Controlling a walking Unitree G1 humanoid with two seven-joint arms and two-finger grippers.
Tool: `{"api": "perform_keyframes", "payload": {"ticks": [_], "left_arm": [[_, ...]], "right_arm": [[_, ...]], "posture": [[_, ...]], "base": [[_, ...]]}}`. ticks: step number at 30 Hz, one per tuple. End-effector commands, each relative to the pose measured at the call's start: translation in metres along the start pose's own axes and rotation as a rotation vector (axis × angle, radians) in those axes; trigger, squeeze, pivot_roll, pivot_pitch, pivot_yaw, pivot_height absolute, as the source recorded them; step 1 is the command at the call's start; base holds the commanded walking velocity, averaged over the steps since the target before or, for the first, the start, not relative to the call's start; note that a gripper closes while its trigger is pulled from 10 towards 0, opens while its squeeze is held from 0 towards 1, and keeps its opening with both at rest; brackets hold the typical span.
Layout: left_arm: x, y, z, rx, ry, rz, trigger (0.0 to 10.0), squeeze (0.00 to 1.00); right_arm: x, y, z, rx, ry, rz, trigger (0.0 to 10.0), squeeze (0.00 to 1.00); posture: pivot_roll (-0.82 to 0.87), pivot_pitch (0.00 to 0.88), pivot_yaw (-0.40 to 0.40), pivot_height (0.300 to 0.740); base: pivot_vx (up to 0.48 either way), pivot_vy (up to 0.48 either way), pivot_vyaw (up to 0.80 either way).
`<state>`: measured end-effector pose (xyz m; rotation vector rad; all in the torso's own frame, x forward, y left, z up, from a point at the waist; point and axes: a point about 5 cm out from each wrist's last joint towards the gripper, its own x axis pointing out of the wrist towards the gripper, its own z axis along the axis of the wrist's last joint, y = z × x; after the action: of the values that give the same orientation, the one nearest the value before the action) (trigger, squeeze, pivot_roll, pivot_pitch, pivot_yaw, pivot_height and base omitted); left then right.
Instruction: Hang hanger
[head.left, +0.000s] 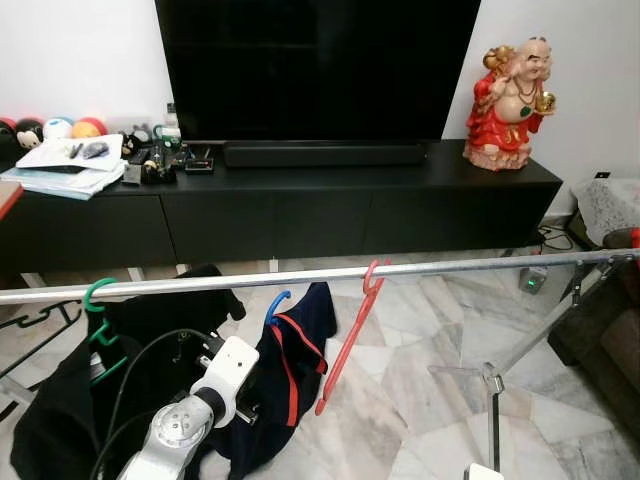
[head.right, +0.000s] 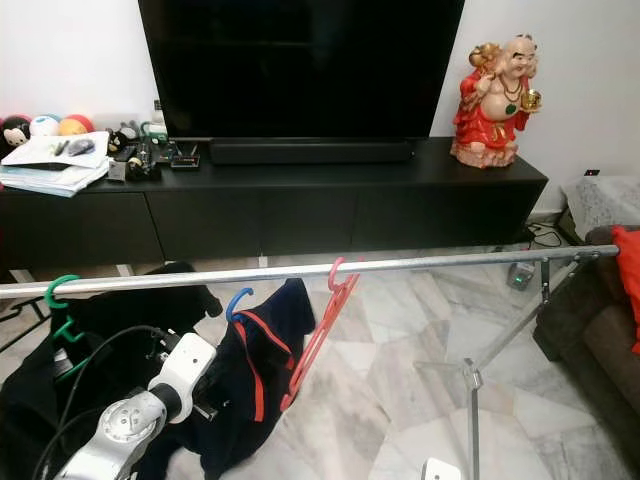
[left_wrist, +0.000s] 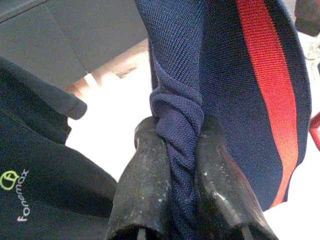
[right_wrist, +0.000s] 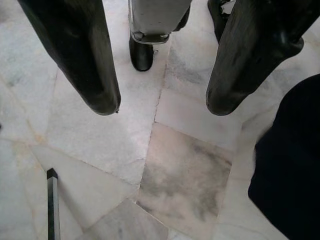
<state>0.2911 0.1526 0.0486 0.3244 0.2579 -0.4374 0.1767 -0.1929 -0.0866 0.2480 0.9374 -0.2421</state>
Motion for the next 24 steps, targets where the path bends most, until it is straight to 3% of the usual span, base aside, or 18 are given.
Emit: {"api": "perform_keyframes", "payload": {"ticks": [1, 8, 14, 19, 24], "left_arm": [[0.007, 0.005, 0.017, 0.028, -0.066, 0.026, 10.0, 0.0], [0.02, 0.01, 0.028, 0.028, -0.085, 0.079, 10.0, 0.0], [0.035, 0.023, 0.029, 0.062, 0.031, 0.223, 10.0, 0.0], [0.039, 0.029, 0.027, -0.004, 0.077, 0.295, 10.0, 0.0], [0.042, 0.028, 0.023, 0.0, 0.114, 0.326, 10.0, 0.0]], "right_arm": [[0.0, -0.003, 0.002, -0.012, 0.002, -0.003, 10.0, 0.0], [0.0, -0.006, 0.004, -0.021, 0.0, -0.008, 10.0, 0.0], [0.0, -0.009, 0.006, -0.042, 0.002, -0.007, 10.0, 0.0], [0.0, -0.011, 0.006, -0.05, 0.0, -0.017, 10.0, 0.0], [0.0, -0.013, 0.006, -0.054, 0.002, -0.029, 10.0, 0.0]], "posture": [[0.14, 0.0, -0.068, 0.74], [0.13, 0.0, -0.097, 0.74], [0.13, 0.0, -0.106, 0.74], [0.11, 0.0, -0.116, 0.74], [0.11, 0.0, -0.118, 0.74]], "base": [[0.0, 0.0, 0.0], [0.0, 0.0, 0.0], [0.0, 0.0, 0.0], [0.0, 0.0, 0.0], [0.0, 0.0, 0.0]]}}
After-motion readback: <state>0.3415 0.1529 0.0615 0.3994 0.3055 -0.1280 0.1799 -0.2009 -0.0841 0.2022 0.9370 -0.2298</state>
